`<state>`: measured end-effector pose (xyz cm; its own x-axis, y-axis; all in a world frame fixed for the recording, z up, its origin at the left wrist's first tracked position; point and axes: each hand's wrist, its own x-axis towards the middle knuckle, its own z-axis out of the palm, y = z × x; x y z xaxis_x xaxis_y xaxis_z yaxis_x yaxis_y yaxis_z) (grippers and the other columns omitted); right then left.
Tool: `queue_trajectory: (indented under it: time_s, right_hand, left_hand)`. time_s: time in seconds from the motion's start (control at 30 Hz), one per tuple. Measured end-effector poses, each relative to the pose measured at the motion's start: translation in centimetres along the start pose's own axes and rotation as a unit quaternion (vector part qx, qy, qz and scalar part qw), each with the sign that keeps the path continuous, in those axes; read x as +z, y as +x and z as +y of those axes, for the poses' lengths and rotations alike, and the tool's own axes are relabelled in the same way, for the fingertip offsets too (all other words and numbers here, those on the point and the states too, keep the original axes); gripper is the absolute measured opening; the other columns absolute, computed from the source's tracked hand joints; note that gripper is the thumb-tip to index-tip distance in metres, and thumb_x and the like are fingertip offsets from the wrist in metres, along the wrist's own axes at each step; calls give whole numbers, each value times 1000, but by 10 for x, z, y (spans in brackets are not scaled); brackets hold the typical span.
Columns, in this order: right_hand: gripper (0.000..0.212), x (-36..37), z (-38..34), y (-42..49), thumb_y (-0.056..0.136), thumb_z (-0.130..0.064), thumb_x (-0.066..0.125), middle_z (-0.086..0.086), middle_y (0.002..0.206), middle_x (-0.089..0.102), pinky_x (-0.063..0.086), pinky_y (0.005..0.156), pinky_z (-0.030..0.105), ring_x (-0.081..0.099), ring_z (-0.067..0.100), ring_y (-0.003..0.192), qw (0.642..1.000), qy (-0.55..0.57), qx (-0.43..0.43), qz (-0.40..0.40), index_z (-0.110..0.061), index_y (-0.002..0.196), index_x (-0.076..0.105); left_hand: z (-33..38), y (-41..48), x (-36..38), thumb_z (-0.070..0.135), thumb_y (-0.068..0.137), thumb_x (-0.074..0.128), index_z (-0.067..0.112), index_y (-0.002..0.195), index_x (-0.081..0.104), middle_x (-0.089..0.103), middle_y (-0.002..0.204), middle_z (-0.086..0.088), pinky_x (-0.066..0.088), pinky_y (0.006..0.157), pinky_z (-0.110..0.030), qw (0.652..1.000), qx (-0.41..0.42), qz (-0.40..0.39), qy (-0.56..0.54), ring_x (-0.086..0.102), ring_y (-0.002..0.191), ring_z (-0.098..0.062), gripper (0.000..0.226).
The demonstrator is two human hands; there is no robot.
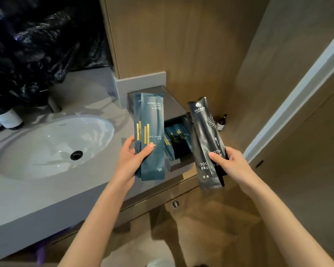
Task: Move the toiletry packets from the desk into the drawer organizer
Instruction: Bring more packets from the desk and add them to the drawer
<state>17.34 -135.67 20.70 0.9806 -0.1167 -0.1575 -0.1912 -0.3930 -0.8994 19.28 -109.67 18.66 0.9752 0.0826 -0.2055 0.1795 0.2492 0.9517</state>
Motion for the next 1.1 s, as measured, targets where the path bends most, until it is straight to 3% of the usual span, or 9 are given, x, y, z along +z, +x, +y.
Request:
queue_trajectory:
  time_s: [0.1,0.23,0.4,0.47,0.53,0.6,0.77,0.87,1.1]
  right_hand:
    - [10,-11,-2,53,91,-22,62,-1,77,66,45,61,25,58,12,69,999,-7,-10,-40,-13,89,66]
    - [27,-19,-1,124,91,-27,61,11,89,66,43,70,32,59,20,79,993,-26,-25,-116,-2,99,64]
    - [14,-20,-9,196,94,-21,57,5,84,61,41,62,26,56,16,75,981,-43,-41,-187,-9,87,59]
    - [19,-15,-8,225,93,-21,58,7,83,59,40,64,29,55,19,75,975,-59,-43,-211,-2,89,58]
    - [27,-6,-8,252,92,-22,59,11,86,56,38,68,32,53,21,77,971,-78,-42,-224,4,96,57]
    - [18,5,-12,273,91,-21,60,11,87,57,38,69,32,53,22,78,965,-93,-47,-241,-3,89,58]
    - [21,39,-26,313,89,-11,61,9,87,60,41,74,31,57,24,84,957,-123,-47,-257,-16,69,56]
    - [3,58,-28,330,85,-10,64,11,94,63,43,76,31,62,29,94,959,-139,-44,-244,-9,87,62]
    - [38,79,-36,329,86,-21,63,10,120,61,46,85,35,57,32,112,950,-244,-97,-171,-13,122,51]
  left_hand:
    - [-2,14,16,12,81,72,22,119,55,73,105,-1,59,72,-29,999,-1,38,8,72,89,-14,43]
    - [-10,25,33,13,80,72,20,123,54,72,110,-5,58,75,-32,996,-1,92,11,70,96,-20,48]
    - [-17,28,63,11,80,72,20,123,54,72,108,-8,58,69,-26,983,-11,183,-9,71,91,-18,47]
    - [-17,29,73,10,80,71,20,122,54,72,106,-8,58,64,-23,978,-11,208,-8,72,88,-15,46]
    - [-17,30,80,11,80,72,22,122,54,73,104,-6,58,75,-30,974,-16,227,-8,71,90,-17,47]
    - [-18,30,84,14,79,72,22,123,54,74,104,-4,53,90,-39,972,-22,236,-2,70,96,-20,48]
    - [-19,29,85,16,77,74,23,121,56,74,103,-4,52,93,-41,967,-32,253,7,70,97,-20,48]
    - [-18,29,82,15,79,72,23,121,56,75,102,-3,54,86,-37,965,-31,259,8,71,93,-18,46]
    - [-15,36,73,17,78,74,29,114,58,75,100,0,48,99,-42,962,-34,268,39,70,96,-17,41]
